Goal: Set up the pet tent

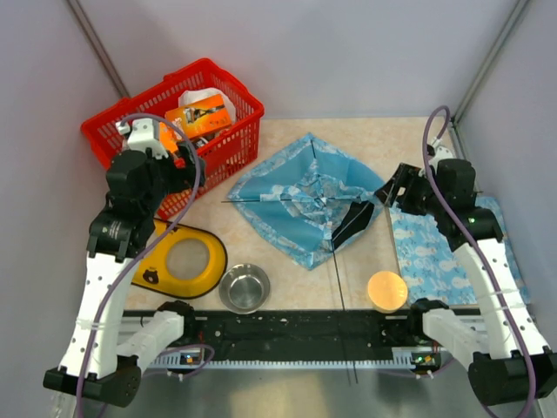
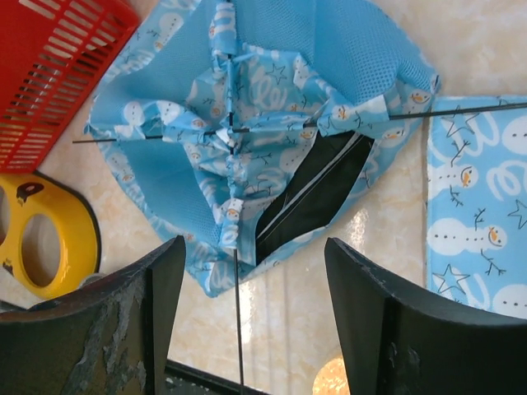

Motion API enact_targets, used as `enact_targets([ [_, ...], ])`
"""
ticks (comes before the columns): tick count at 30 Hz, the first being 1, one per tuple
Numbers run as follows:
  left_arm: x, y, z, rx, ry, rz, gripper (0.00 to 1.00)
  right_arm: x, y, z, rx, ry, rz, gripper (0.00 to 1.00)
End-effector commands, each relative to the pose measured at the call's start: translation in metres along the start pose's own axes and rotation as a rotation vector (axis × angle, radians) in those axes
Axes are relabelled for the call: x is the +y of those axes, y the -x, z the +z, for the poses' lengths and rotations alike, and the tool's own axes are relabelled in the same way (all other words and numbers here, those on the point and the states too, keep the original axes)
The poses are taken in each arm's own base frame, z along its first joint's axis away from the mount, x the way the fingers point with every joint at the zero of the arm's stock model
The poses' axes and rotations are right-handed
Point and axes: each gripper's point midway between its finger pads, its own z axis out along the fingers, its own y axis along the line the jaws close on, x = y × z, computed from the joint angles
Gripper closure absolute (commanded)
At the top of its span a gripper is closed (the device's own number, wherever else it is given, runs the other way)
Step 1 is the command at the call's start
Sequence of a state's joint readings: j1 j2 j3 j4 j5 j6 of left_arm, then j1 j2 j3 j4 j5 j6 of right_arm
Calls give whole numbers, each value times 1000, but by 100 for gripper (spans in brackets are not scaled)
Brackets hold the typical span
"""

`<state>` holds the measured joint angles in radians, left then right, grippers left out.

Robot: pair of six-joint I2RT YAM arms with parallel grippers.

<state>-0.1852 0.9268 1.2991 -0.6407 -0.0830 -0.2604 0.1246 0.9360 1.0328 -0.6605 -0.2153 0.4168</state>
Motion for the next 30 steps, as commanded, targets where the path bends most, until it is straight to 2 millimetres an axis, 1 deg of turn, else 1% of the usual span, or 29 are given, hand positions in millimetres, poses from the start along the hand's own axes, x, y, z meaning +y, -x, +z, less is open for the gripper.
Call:
enact_targets([
  [1, -16, 8, -3, -55, -95, -12, 1, 14, -16, -10, 29, 85, 5, 30],
  [3, -35, 2, -7, -54, -218, 12, 1, 18, -29, -12, 66, 125, 10, 30],
  [6, -52, -4, -10, -78, -332, 7, 1, 22, -49, -16, 112, 158, 21, 28],
  [8, -66, -9, -14, -76, -419, -10, 1, 27, -63, -18, 144, 192, 23, 26],
  [11, -80, -28, -6, 9, -498, -38, 2, 29, -93, -16, 220, 196, 69, 24],
  [13, -86, -44, 3, 88, -503, -47, 2, 33, -114, -14, 277, 201, 84, 24],
  [15, -95, -59, 10, 137, -502, -46, 2, 41, -133, -11, 307, 215, 78, 24],
  [17, -110, -77, 16, 173, -540, -47, 2, 48, -152, -7, 339, 206, 66, 24],
  [20, -131, -98, 22, 215, -589, -60, 3, 47, -182, 2, 406, 159, 40, 27],
  [22, -138, -112, 26, 240, -589, -60, 5, 42, -196, 8, 424, 120, 27, 30],
  [24, -141, -124, 30, 251, -577, -72, 5, 38, -206, 12, 429, 97, 19, 30],
  [28, -152, -150, 34, 263, -594, -111, 6, 41, -230, 18, 488, 96, 6, 32],
  [30, -158, -164, 35, 285, -602, -131, 7, 45, -243, 20, 523, 96, -13, 36],
])
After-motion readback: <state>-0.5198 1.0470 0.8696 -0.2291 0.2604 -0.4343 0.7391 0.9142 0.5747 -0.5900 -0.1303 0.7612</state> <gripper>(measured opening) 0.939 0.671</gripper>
